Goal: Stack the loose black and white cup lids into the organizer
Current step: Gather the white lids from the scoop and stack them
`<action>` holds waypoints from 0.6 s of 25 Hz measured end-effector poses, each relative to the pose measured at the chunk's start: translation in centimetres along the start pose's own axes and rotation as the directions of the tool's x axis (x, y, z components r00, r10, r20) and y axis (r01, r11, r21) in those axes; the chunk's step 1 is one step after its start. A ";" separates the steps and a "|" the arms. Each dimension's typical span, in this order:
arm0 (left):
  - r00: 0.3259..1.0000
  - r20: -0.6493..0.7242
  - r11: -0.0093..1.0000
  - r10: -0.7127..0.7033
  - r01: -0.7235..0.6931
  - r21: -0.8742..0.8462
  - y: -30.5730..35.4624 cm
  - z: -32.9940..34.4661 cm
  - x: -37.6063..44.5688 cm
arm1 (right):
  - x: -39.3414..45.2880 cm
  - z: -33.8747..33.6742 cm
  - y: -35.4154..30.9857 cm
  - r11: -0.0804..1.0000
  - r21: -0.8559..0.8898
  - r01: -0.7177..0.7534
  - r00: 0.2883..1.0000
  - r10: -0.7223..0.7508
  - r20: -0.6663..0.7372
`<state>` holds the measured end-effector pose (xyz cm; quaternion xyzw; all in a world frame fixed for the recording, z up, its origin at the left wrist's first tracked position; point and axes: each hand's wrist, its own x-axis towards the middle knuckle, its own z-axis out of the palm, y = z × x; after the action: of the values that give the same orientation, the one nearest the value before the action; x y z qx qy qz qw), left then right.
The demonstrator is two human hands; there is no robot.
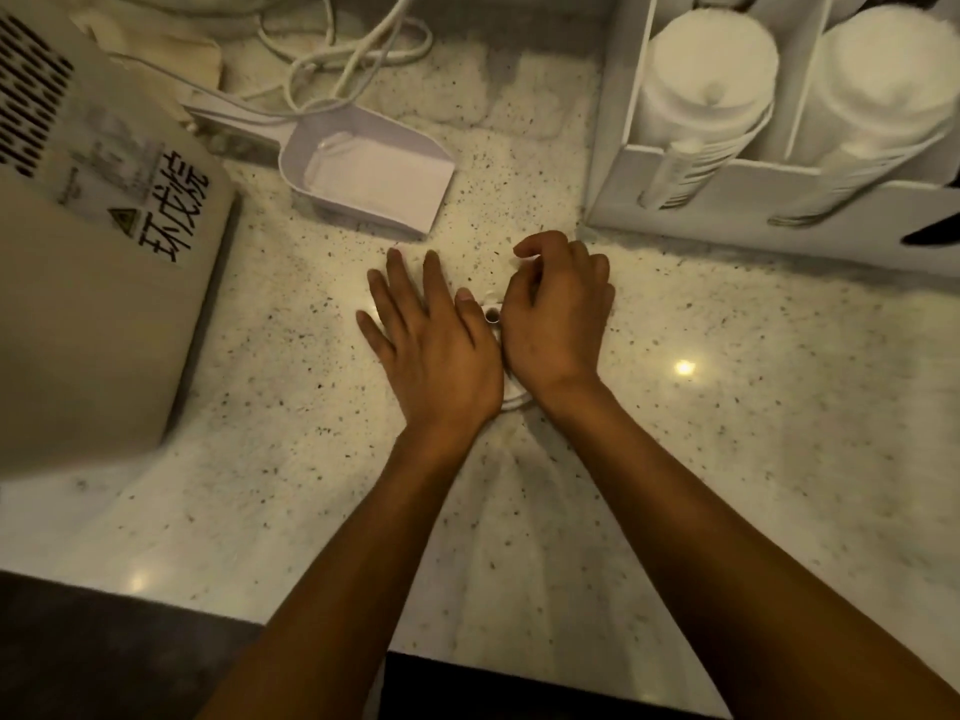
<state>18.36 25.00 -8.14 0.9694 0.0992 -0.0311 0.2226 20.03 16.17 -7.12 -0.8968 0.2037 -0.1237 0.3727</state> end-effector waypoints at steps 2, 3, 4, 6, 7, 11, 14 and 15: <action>1.000 0.000 1.000 -0.015 0.015 -0.002 0.1 -0.1 0.0 | -0.1 -0.2 -0.2 0.999 0.028 -0.017 1.000 0.018 -0.007; 1.000 0.000 1.000 -0.018 0.018 0.000 0.1 -0.1 0.1 | -0.1 -0.3 -0.3 1.000 0.015 -0.017 1.000 0.017 -0.002; 1.000 0.003 1.000 -0.016 0.016 0.001 0.1 -0.3 0.1 | -0.1 -0.4 -0.5 1.000 -0.004 -0.013 1.000 0.013 0.010; 1.000 0.019 1.000 -0.006 0.006 -0.005 0.1 -0.5 0.1 | -1.0 -0.9 -0.4 0.999 -0.029 -0.027 0.999 0.028 0.042; 1.000 0.028 1.000 -0.004 0.004 -0.007 0.0 -0.5 0.1 | -1.8 -1.2 0.0 0.998 -0.049 -0.049 0.997 0.052 0.050; 1.000 0.022 1.000 -0.005 0.005 0.005 -0.1 -0.4 0.3 | -5.7 -2.7 1.8 0.966 -0.260 0.006 0.995 0.021 0.098; 0.999 0.003 0.999 0.036 -0.036 -0.027 -0.2 -0.2 0.3 | -6.2 -3.2 1.5 0.968 -0.250 0.007 0.990 0.028 0.138; 0.999 -0.018 0.998 0.046 -0.047 -0.051 -0.3 -0.3 0.1 | -6.1 -3.5 1.0 0.983 -0.181 -0.029 0.988 0.056 0.143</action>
<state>18.43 25.40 -7.97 0.9655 0.0792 -0.0150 0.2475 13.04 16.16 -5.88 -0.9287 0.2051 -0.0303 0.3074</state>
